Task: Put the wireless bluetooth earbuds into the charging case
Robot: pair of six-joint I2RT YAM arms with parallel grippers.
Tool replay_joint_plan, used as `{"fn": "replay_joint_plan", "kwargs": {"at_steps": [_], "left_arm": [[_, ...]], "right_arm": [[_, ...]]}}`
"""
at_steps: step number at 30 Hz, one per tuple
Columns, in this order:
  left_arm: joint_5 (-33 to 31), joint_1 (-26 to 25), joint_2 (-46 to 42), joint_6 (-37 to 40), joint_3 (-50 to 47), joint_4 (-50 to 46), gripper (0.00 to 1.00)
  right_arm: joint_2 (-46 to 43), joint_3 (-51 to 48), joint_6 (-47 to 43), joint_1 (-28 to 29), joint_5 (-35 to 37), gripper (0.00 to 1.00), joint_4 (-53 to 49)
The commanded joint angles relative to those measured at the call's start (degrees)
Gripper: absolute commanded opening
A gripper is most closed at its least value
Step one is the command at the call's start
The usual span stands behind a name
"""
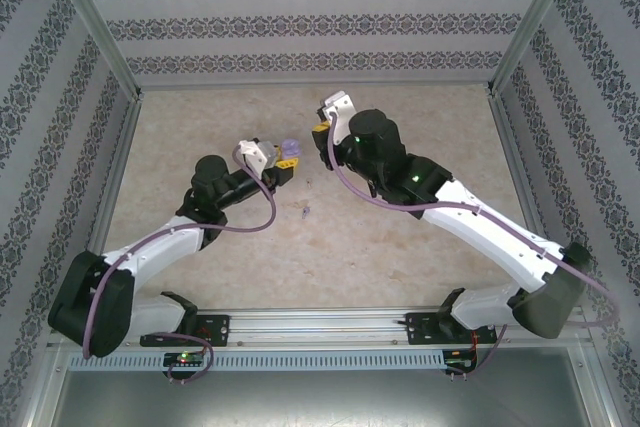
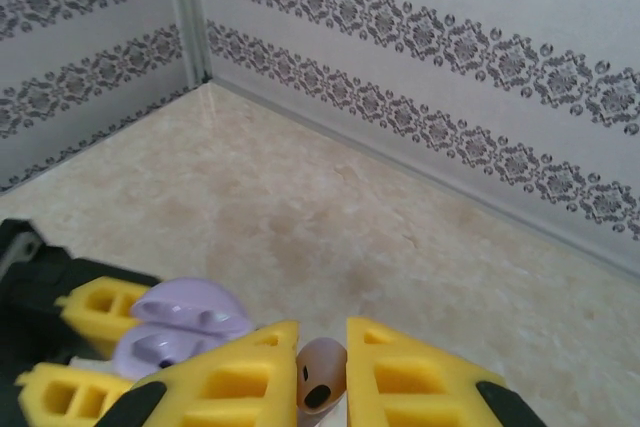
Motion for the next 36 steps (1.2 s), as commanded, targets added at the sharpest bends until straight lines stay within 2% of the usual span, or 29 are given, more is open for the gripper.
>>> {"fn": "replay_joint_plan", "kwargs": {"at_steps": [1,9,15,36], "left_arm": [[-0.6,-1.8,2.0,1.3,3.3,9.9,0.0],[-0.1,-4.6,4.1,2.0,7.1,14.2,0.0],[1.4,-5.8,3.6,3.2,8.7,13.5,0.0],[3.7,-7.9,2.0,4.7,11.0,9.6,0.0]], "right_arm": [[-3.1,-2.2,-1.9,-0.2,-2.7,0.16,5.3],[-8.0,-6.1,-1.4,-1.2,-9.3,0.16,9.5],[-10.4,-7.6,-0.2,-2.0,-12.2,0.16,11.6],[-8.2,-7.2,2.5,-3.2,-15.5,0.16,14.4]]}}
